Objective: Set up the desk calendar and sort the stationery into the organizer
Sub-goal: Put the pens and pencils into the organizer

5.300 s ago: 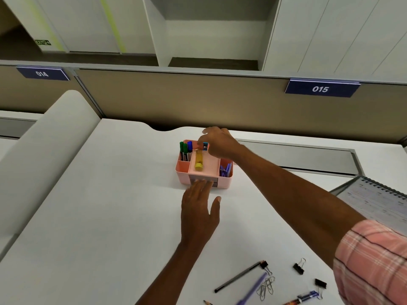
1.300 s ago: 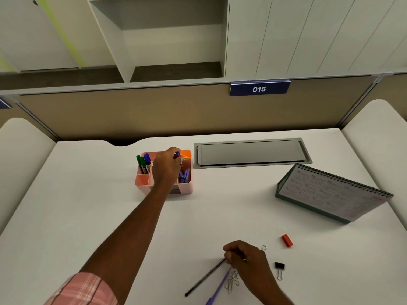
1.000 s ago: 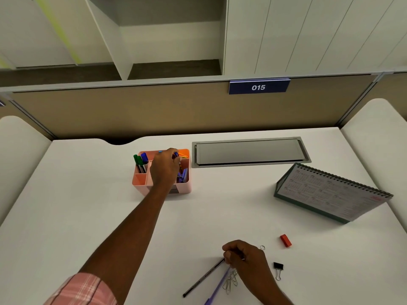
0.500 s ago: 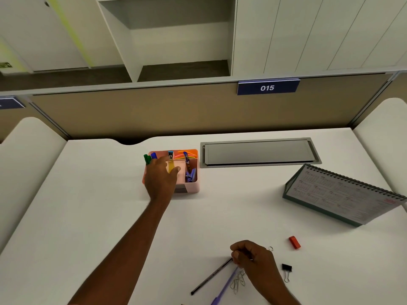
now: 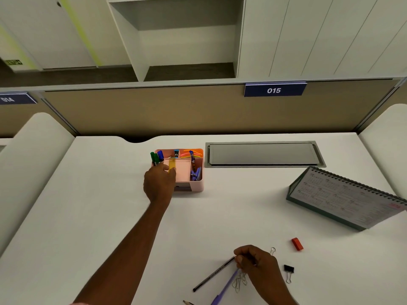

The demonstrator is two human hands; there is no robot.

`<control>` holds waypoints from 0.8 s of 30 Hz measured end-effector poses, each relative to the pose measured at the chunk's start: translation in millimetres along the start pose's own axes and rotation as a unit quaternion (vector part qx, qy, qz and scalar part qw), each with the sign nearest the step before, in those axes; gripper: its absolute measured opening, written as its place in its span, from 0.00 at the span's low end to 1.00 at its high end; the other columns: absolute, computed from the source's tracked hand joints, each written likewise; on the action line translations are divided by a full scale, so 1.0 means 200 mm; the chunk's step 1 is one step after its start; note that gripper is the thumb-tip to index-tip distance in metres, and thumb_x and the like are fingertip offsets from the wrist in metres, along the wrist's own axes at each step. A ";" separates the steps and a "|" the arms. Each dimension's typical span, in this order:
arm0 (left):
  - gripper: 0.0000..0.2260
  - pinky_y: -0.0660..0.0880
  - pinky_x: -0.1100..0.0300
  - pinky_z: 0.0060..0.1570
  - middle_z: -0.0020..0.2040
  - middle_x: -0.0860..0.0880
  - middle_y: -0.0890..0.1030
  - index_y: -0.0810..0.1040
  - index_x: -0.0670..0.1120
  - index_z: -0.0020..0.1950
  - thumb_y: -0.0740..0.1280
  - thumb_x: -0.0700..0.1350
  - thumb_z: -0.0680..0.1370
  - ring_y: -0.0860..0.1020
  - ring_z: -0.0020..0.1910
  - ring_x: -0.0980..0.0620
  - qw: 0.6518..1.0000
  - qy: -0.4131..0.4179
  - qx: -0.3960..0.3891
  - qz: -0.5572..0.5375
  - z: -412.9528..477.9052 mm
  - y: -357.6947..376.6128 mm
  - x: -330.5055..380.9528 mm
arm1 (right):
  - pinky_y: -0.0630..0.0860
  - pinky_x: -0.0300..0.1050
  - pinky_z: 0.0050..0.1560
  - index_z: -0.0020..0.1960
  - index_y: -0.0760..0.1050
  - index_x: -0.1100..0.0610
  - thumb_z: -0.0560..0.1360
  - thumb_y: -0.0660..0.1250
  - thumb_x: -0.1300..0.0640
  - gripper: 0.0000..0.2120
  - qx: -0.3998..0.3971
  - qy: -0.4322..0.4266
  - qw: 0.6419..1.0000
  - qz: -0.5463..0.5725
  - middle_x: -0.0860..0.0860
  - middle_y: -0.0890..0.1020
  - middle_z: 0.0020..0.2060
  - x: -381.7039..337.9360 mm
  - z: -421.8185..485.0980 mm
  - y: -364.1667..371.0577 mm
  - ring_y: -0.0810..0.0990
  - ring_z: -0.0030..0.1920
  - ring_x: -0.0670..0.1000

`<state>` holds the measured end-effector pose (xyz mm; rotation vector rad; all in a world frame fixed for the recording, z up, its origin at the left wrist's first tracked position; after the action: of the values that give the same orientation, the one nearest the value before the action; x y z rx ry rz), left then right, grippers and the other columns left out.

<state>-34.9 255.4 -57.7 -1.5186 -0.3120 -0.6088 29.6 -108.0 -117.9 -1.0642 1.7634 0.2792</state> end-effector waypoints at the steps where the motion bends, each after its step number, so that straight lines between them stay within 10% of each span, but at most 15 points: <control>1: 0.16 0.81 0.51 0.46 0.54 0.44 0.86 0.83 0.43 0.60 0.71 0.53 0.79 0.84 0.50 0.44 1.000 -0.004 0.000 0.002 0.00 0.00 0.00 | 0.84 0.45 0.49 0.47 0.85 0.50 0.78 0.70 0.64 0.10 0.000 0.003 1.000 0.002 0.49 0.88 0.38 0.00 0.00 0.00 0.87 0.41 0.48; 24: 0.14 0.80 0.53 0.42 0.50 0.44 0.85 0.83 0.42 0.57 0.70 0.52 0.80 0.83 0.46 0.45 0.999 -0.025 0.029 0.010 0.08 -0.02 -0.03 | 0.85 0.51 0.49 0.47 0.85 0.51 0.78 0.70 0.65 0.10 0.008 -0.002 1.000 0.009 0.49 0.88 0.40 0.02 -0.01 -0.03 0.87 0.41 0.50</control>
<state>-39.1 272.3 -55.7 -1.4818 -0.3493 -0.5432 31.7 -115.3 -118.9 -1.0368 1.7689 0.2773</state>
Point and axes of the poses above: each hand's wrist, its own z-axis towards the middle knuckle, its own y-axis out of the palm, x = y × z, the point moved 4 cm from there along z, towards the middle knuckle
